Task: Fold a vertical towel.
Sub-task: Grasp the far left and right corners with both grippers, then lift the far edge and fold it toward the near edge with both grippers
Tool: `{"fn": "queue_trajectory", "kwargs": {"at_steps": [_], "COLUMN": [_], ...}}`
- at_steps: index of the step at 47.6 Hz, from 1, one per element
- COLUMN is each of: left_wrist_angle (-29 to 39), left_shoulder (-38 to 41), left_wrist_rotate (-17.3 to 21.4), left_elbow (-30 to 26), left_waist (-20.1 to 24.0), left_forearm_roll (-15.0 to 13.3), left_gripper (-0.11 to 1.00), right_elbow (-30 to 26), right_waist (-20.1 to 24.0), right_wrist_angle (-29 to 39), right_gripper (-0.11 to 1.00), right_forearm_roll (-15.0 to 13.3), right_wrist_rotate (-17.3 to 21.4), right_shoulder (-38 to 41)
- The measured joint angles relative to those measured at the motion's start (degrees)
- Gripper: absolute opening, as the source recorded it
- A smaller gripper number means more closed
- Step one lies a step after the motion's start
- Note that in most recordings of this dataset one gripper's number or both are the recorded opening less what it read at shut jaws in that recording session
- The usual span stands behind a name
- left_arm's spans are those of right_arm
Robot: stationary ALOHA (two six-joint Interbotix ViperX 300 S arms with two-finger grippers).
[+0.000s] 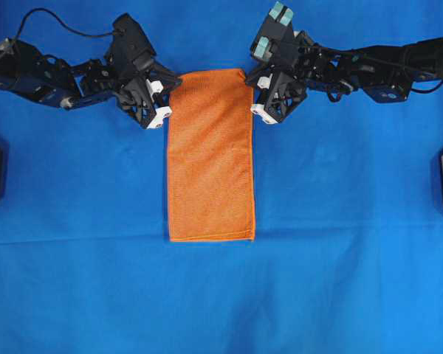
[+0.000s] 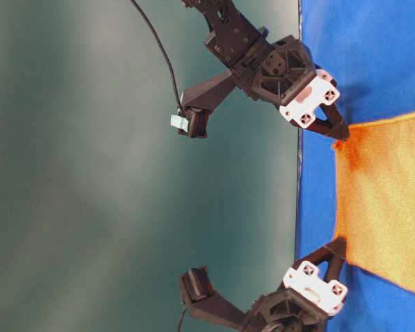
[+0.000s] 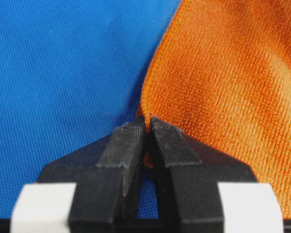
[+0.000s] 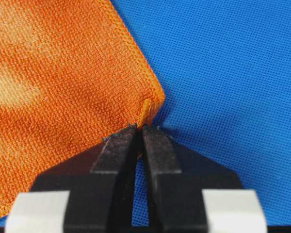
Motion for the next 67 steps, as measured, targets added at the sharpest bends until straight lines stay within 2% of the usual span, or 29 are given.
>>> {"fn": "queue_trajectory", "kwargs": {"at_steps": [16,33,42,52,67], "left_wrist_angle": [2.1,5.0,9.1,14.7,18.1], "left_shoulder": [-2.5,-3.0,-8.3,-16.0,-24.7], "left_wrist_rotate": [4.9,5.4,5.6,8.6,8.9], "left_elbow": [-2.9,-4.7,-4.7,-3.6,0.4], "left_waist": [3.3,3.8,3.4,1.2,-7.9], "left_forearm_roll": [0.0,0.0,0.0,0.0,0.0], "left_gripper": [0.03,0.03,0.03,0.03,0.03], "right_elbow": [0.3,0.2,0.4,2.0,6.8], "right_waist": [-2.7,-4.6,-4.5,-1.1,6.6], "right_wrist_angle": [-0.1,-0.1,0.1,1.0,2.9], "right_gripper": [0.04,0.04,0.04,0.04,0.04], "right_forearm_roll": [0.0,-0.2,-0.2,-0.2,0.2], "right_wrist_rotate": [0.0,-0.4,-0.4,-0.3,0.0], "right_shoulder": [-1.5,-2.9,-7.4,-14.0,-21.7]}}
